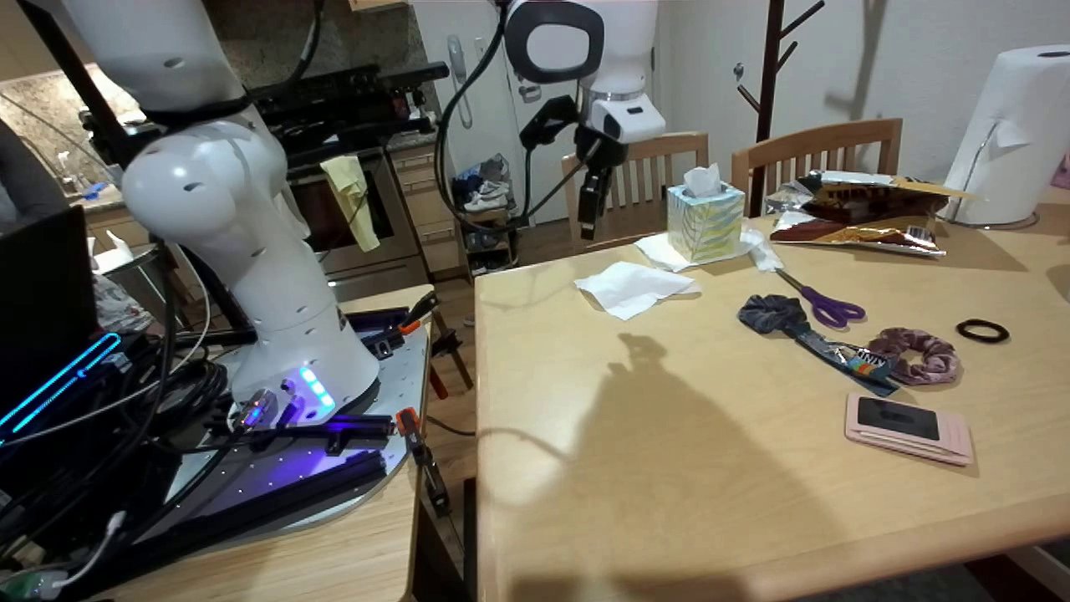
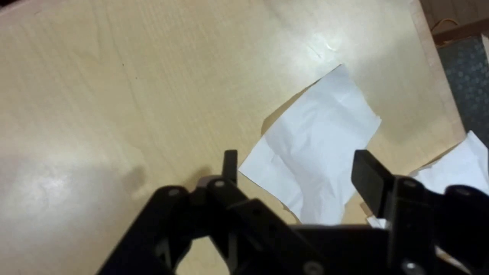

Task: Take a tissue out of the box and use it to wipe the table

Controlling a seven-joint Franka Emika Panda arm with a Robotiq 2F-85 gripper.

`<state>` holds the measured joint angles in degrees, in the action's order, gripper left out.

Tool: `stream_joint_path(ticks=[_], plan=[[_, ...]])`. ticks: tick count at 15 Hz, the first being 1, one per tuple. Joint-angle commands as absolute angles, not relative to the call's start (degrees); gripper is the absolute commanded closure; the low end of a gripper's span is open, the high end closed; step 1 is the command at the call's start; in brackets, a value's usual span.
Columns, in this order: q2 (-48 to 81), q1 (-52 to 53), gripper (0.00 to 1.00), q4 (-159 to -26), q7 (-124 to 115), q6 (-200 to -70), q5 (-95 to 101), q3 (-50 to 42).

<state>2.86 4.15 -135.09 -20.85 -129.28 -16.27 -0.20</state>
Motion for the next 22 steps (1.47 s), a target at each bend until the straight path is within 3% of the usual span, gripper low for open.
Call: stream_joint_path(ticks=[1, 12, 22], plan=[[0.5, 5.2, 0.00, -131.3, -22.5, -127.3, -11.5, 2.5], [9.3, 6.0, 0.00, -118.3, -18.7, -124.4, -8.4, 4.2], [20.9, 7.0, 0.00, -107.5, -21.0, -114.3, -4.2, 2.0]])
